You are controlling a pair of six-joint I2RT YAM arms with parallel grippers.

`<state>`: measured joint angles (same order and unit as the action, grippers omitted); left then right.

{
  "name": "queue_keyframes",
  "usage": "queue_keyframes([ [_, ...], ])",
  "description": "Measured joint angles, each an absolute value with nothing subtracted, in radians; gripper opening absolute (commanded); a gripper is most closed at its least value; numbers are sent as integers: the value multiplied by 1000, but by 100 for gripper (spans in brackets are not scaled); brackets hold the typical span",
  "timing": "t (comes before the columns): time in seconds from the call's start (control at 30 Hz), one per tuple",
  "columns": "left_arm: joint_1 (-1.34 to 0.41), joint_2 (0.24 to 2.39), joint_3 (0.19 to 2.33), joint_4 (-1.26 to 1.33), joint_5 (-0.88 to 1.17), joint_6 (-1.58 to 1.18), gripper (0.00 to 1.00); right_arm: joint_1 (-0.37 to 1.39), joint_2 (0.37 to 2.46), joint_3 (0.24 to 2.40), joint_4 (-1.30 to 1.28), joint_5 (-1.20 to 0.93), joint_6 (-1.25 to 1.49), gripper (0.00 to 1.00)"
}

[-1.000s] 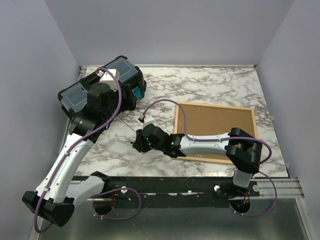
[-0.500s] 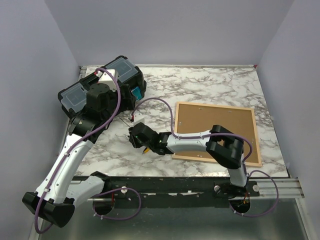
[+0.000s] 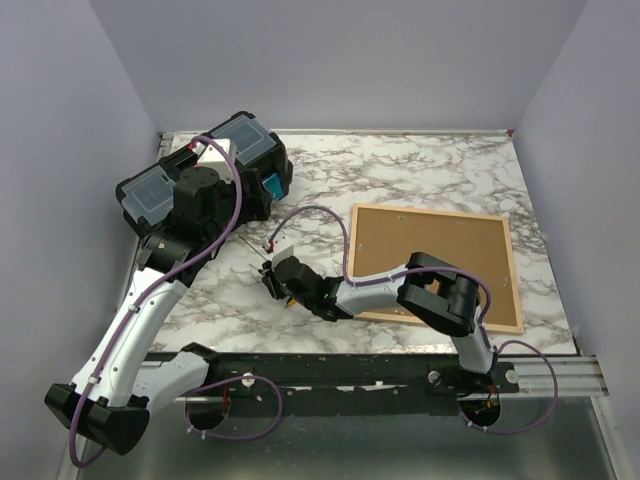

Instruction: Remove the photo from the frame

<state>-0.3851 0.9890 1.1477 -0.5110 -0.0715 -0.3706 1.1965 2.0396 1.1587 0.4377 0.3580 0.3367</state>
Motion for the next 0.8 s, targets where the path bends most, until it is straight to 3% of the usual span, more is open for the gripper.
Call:
queue_keyframes([
  [0.47,-385,998,1148,-511,-72,-371,77,1197,2070,1068,536,363,339,44],
  [0.7,-381,1007,1148,-511,-72,-371,77,1198,2069,1092,497,365,331,55],
  [0.8,-381,1010,1148,-511,-72,-371,77,1199,2060,1118,433,372,322,65],
])
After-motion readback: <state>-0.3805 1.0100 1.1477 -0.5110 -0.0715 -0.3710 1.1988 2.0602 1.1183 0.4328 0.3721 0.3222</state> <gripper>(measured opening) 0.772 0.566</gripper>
